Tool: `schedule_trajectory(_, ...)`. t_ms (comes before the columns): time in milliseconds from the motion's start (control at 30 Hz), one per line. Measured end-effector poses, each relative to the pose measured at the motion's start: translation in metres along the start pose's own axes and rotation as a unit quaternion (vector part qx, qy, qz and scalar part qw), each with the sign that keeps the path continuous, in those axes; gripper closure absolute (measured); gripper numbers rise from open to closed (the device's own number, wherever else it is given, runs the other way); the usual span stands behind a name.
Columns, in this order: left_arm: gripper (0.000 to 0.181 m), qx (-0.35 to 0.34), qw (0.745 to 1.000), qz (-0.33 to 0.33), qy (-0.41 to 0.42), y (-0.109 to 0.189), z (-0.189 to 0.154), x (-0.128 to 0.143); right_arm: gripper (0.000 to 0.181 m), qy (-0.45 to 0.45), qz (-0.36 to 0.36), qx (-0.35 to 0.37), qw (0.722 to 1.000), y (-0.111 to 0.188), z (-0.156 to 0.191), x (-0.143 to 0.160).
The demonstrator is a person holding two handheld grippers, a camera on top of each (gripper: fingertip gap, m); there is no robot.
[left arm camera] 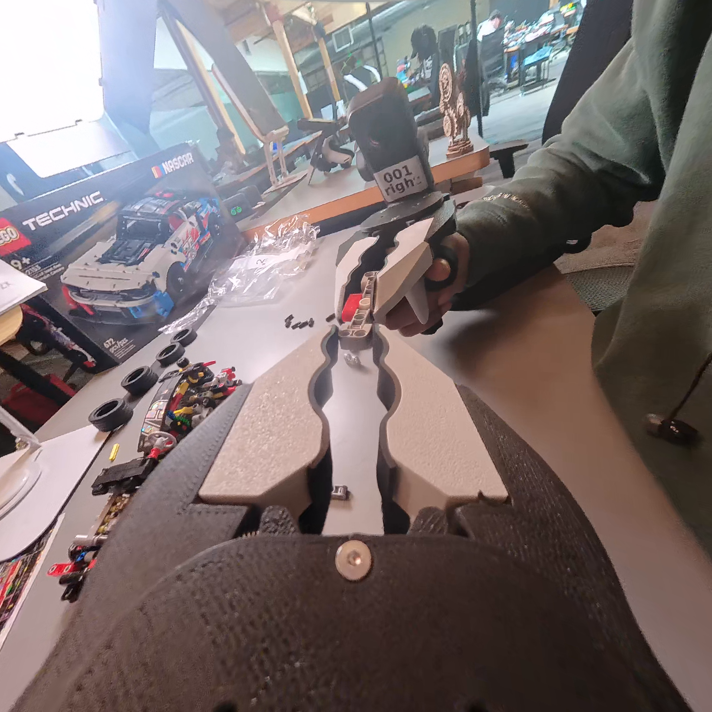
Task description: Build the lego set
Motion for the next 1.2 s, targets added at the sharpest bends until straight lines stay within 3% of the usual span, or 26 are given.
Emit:
schedule_trajectory(267, 0.151, -0.001, 0.999, -0.013, -0.045, 0.006, -0.004, 0.000, 0.165, 0.003, 0.000, -0.018, 1.000, 0.002, 0.001, -0.001)
schedule_trajectory(433, 0.152, -0.051, 0.989, 0.019, -0.138, 0.001, -0.015, 0.000, 0.165, -0.076, 0.008, -0.082, 0.994, -0.003, 0.000, 0.001)
schedule_trajectory(500, 0.161, -0.072, 0.983, 0.029, -0.169, -0.001, -0.018, 0.000, 0.165, -0.115, 0.021, -0.110, 0.987, -0.005, -0.002, 0.003)
schedule_trajectory(600, 0.168, -0.071, 0.981, 0.041, -0.176, -0.002, -0.018, 0.002, 0.165, -0.158, 0.031, -0.133, 0.978, -0.007, -0.006, 0.006)
schedule_trajectory(700, 0.170, -0.035, 0.992, 0.026, -0.116, 0.000, -0.012, 0.003, 0.159, -0.136, 0.035, -0.135, 0.981, -0.006, -0.005, 0.006)
schedule_trajectory(833, 0.176, 0.057, 0.997, -0.010, 0.051, 0.005, 0.007, 0.011, 0.141, 0.014, 0.067, -0.060, 0.996, 0.002, -0.003, 0.006)
schedule_trajectory(900, 0.176, 0.097, 0.989, -0.018, 0.111, 0.003, 0.013, 0.016, 0.144, 0.066, 0.073, -0.030, 0.995, 0.004, -0.001, 0.007)
schedule_trajectory(1200, 0.175, 0.145, 0.974, -0.045, 0.171, -0.004, 0.012, 0.021, 0.174, 0.052, 0.053, -0.024, 0.997, 0.006, -0.002, 0.005)
Point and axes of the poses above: each gripper's, where its closed fingertips meet, y back along the fingers, x out of its underside, z = x × y across the jaws, the point moved 9 cm from there along y, back along the fingers, and after that the axes turned 13 degrees about z, right-handed, at the moved point
